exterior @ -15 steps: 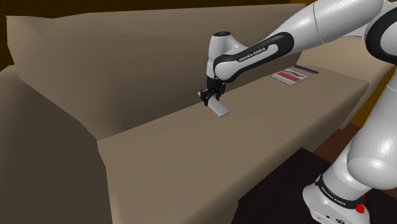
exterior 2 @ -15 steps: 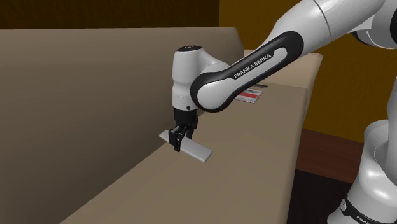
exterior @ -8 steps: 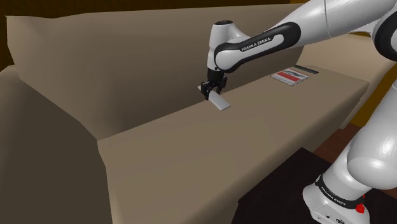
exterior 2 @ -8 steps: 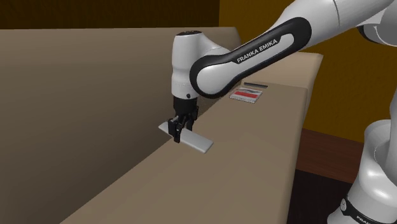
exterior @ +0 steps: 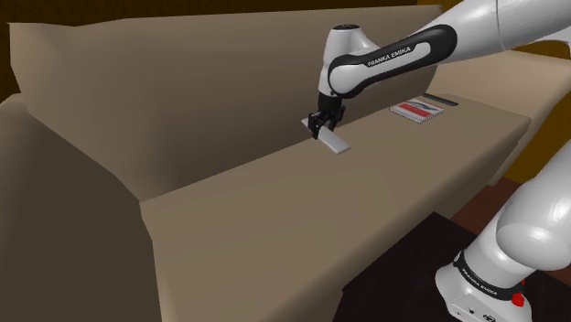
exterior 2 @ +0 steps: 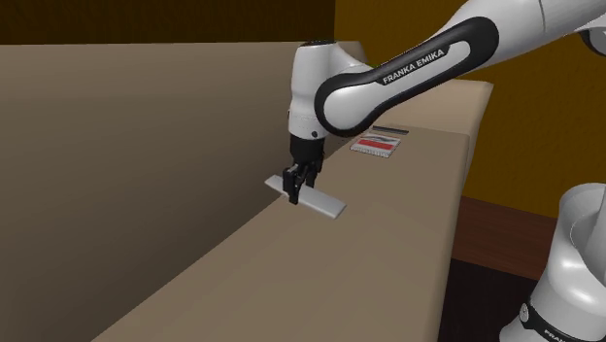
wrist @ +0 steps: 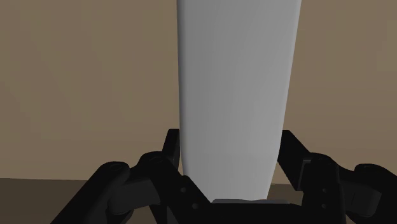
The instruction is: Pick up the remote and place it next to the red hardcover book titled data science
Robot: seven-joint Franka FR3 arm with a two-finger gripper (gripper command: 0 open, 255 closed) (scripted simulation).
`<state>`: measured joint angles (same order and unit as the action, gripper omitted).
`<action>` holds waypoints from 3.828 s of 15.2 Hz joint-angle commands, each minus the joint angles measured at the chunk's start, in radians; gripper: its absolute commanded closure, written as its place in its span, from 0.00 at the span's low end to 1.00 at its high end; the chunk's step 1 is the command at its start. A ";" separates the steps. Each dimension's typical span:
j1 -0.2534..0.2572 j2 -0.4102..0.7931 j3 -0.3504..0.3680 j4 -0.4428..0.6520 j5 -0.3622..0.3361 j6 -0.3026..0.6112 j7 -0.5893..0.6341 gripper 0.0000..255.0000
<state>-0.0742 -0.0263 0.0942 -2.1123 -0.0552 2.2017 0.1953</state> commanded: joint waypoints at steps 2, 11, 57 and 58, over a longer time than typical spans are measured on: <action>-0.030 -0.059 -0.034 -0.058 0.013 0.002 -0.073 1.00; -0.121 -0.188 -0.160 -0.186 0.022 0.008 -0.294 1.00; -0.562 0.293 -0.743 0.316 0.351 -0.130 -1.448 1.00; -0.563 0.298 -0.741 0.308 0.356 -0.119 -1.452 1.00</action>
<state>-0.6373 0.2684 -0.6487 -1.7949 0.2964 2.0708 -1.2538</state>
